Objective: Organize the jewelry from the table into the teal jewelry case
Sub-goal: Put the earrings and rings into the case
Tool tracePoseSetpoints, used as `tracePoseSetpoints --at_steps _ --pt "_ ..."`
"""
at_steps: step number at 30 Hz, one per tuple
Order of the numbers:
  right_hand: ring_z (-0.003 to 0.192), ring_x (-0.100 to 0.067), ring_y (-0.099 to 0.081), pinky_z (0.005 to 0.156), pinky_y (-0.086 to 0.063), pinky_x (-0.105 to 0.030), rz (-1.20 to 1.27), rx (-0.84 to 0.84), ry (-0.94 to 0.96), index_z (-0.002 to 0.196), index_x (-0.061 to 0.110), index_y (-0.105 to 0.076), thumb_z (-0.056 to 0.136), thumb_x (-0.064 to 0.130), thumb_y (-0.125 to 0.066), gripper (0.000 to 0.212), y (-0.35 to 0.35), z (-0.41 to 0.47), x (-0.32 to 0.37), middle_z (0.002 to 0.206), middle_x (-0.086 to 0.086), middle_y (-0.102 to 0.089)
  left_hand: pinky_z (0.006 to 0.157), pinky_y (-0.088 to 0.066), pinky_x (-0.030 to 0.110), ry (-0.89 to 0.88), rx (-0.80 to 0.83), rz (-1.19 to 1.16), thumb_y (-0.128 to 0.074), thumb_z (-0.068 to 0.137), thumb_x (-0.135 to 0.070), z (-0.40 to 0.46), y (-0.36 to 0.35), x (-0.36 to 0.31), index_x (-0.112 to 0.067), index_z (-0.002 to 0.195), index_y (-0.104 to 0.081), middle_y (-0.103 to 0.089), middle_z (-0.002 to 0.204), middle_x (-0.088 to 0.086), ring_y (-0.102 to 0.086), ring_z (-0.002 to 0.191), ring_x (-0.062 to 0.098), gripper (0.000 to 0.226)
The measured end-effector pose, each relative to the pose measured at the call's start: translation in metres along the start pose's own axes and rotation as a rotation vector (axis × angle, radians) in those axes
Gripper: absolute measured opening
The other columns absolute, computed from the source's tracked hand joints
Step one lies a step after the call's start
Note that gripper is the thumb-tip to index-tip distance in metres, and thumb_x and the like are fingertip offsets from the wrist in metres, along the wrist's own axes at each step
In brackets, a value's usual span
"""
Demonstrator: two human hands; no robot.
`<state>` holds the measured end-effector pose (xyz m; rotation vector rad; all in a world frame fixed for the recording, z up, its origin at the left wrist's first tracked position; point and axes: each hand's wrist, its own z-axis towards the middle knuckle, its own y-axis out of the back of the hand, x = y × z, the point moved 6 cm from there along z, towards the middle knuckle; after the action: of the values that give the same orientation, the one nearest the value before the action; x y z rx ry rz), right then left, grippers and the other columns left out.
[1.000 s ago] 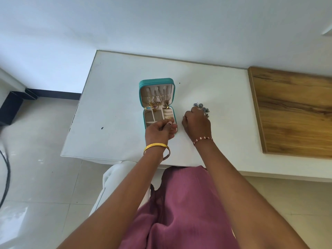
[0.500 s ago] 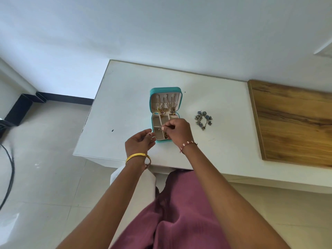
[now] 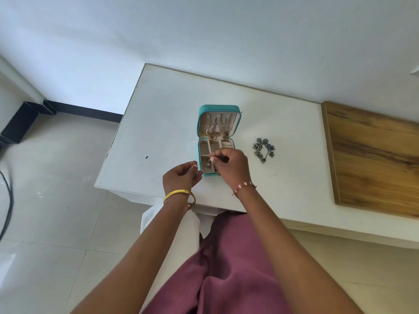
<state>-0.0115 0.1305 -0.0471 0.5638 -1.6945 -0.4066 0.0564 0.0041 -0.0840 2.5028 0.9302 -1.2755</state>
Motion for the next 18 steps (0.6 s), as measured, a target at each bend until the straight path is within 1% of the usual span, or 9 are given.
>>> tracePoseSetpoints --at_steps 2,3,5,7,8,10,14,16,18 --pt "0.075 -0.013 -0.06 0.072 -0.055 -0.03 0.03 0.06 -0.015 0.093 0.006 -0.071 0.083 0.005 -0.063 0.014 -0.005 -0.011 -0.003 0.086 -0.008 -0.07 0.065 -0.057 0.02 0.007 0.012 0.0 -0.058 0.084 0.004 -0.002 -0.002 -0.001 0.005 0.101 -0.064 -0.064 0.09 0.017 -0.064 0.071 0.021 0.018" --pt "0.075 -0.013 -0.061 0.073 -0.056 -0.03 0.031 0.092 -0.016 0.095 0.007 -0.071 0.082 0.006 -0.064 0.014 -0.009 -0.018 -0.005 0.086 -0.008 -0.069 0.066 -0.057 0.02 0.008 0.025 0.002 -0.058 0.084 0.004 -0.004 -0.003 -0.002 0.005 0.102 -0.064 -0.065 0.09 0.016 -0.065 0.073 0.022 0.019" --pt "0.073 -0.015 -0.061 0.07 -0.056 -0.027 0.034 0.119 -0.01 0.099 0.007 -0.07 0.082 0.009 -0.066 0.017 -0.013 -0.028 -0.005 0.087 -0.009 -0.069 0.068 -0.057 0.02 0.002 0.047 0.025 -0.06 0.083 0.003 -0.007 -0.005 -0.003 0.004 0.101 -0.065 -0.067 0.088 0.014 -0.066 0.074 0.023 0.019" --pt "0.069 -0.016 -0.06 0.065 -0.051 -0.019 0.032 0.088 0.004 0.099 0.006 -0.069 0.082 0.009 -0.066 0.018 -0.012 -0.034 -0.004 0.085 -0.011 -0.069 0.07 -0.057 0.022 0.004 0.052 0.051 -0.061 0.082 0.002 -0.01 -0.005 -0.004 0.002 0.1 -0.066 -0.068 0.091 0.016 -0.068 0.079 0.026 0.019" --pt "0.067 -0.016 -0.059 0.064 -0.05 -0.018 0.03 0.064 0.006 0.099 0.006 -0.069 0.082 0.009 -0.066 0.017 -0.012 -0.035 -0.004 0.084 -0.012 -0.069 0.071 -0.057 0.023 0.011 0.056 0.049 -0.062 0.082 0.002 -0.011 -0.006 -0.004 0.002 0.1 -0.066 -0.068 0.093 0.017 -0.068 0.081 0.028 0.019" --pt "0.067 -0.017 -0.058 0.066 -0.05 -0.022 0.029 0.026 0.004 0.097 0.005 -0.069 0.082 0.008 -0.066 0.016 -0.01 -0.036 -0.002 0.083 -0.014 -0.07 0.069 -0.058 0.024 0.012 0.071 0.049 -0.061 0.082 0.002 -0.014 -0.006 -0.005 0.003 0.101 -0.065 -0.068 0.095 0.019 -0.067 0.081 0.028 0.02" --pt "0.068 -0.017 -0.059 0.071 -0.054 -0.028 0.03 -0.002 0.019 0.094 0.002 -0.069 0.081 0.004 -0.065 0.014 -0.006 -0.034 0.003 0.085 -0.016 -0.071 0.063 -0.056 0.019 -0.012 0.08 0.079 -0.06 0.083 0.002 -0.016 -0.009 -0.009 0.002 0.105 -0.064 -0.066 0.091 0.015 -0.064 0.071 0.018 0.022" --pt "0.07 -0.017 -0.06 0.072 -0.056 -0.032 0.031 -0.006 0.025 0.093 0.001 -0.069 0.081 0.002 -0.065 0.012 -0.005 -0.033 0.004 0.085 -0.017 -0.07 0.066 -0.057 0.02 -0.021 0.079 0.092 -0.058 0.084 0.003 -0.015 -0.011 -0.012 0.001 0.107 -0.065 -0.066 0.093 0.013 -0.064 0.075 0.02 0.024" --pt "0.072 -0.019 -0.061 0.072 -0.057 -0.036 0.025 -0.006 0.028 0.092 0.001 -0.069 0.081 0.001 -0.064 0.012 -0.005 -0.032 0.005 0.084 -0.017 -0.07 0.071 -0.055 0.023 -0.026 0.087 0.108 -0.057 0.084 0.004 -0.014 -0.013 -0.013 0.0 0.108 -0.065 -0.066 0.098 0.012 -0.064 0.085 0.025 0.026"
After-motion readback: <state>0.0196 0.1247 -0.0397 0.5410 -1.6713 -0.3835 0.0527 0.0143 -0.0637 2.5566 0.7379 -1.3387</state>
